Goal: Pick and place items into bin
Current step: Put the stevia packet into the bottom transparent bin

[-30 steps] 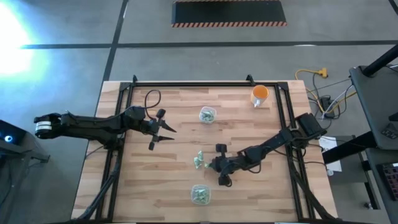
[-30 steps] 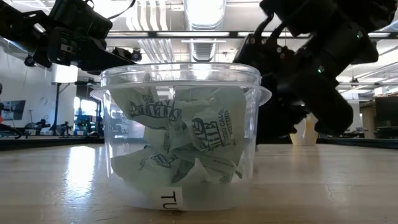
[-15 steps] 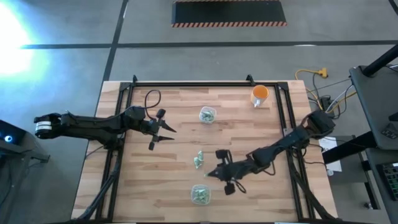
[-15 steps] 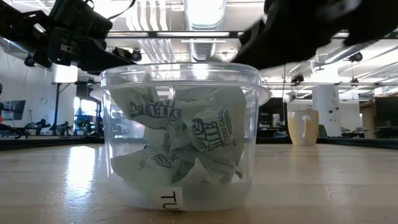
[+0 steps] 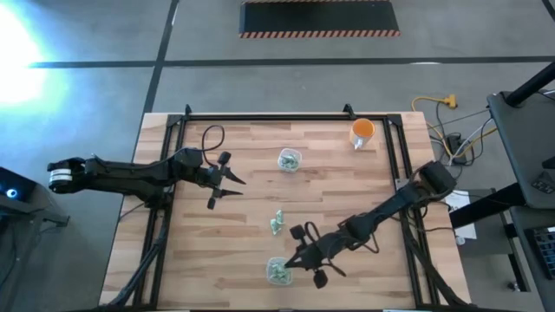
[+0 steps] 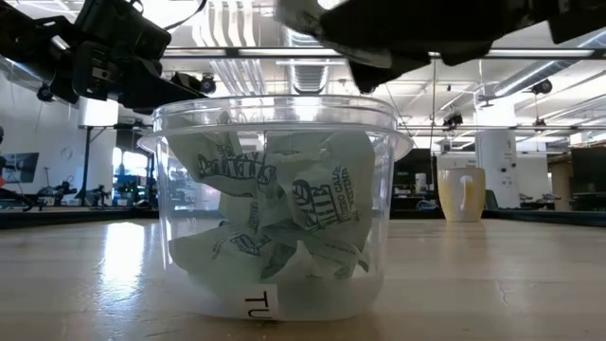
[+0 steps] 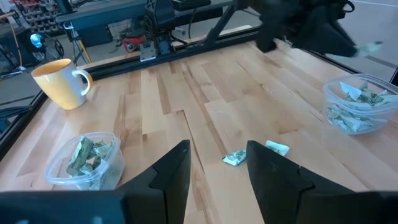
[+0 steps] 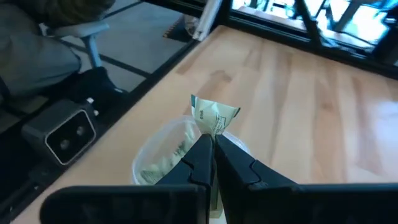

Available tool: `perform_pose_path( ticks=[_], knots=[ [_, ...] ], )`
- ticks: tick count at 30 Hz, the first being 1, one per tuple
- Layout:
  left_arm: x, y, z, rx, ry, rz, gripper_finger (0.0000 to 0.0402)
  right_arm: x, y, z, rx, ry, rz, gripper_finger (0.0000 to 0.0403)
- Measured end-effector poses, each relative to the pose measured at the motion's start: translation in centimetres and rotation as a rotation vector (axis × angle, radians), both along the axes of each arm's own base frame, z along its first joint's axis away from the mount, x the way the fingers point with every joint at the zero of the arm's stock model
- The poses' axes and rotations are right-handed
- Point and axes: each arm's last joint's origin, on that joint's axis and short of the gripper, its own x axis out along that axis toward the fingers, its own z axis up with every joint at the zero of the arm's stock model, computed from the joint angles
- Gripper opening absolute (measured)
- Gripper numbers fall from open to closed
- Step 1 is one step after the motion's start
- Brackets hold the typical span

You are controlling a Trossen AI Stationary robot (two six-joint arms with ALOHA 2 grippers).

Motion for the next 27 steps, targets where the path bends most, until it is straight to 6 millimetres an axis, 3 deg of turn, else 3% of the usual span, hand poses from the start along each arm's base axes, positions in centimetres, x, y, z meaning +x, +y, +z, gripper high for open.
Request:
perform_pose_path(
  ticks=[9, 14, 18, 27],
  knots=[
    [0.0, 0.0, 0.0, 0.0, 0.001, 0.0, 0.014, 2.8, 1.6, 0.7, -0.042, 0.049, 0.073, 0.0008],
    [0.0, 0.0, 0.0, 0.0, 0.001, 0.0, 0.014, 4.2, 2.3, -0.8, -0.061, 0.133, 0.107, 0.0009],
    [0.0, 0.0, 0.0, -0.001, 0.002, 0.0, 0.014, 5.1, 2.4, -1.0, -0.094, 0.21, 0.098, 0.0009],
    [0.0, 0.0, -0.1, -0.001, 0.004, 0.0, 0.014, 5.4, 2.6, -0.4, -0.069, 0.238, 0.077, 0.0009]
  ],
)
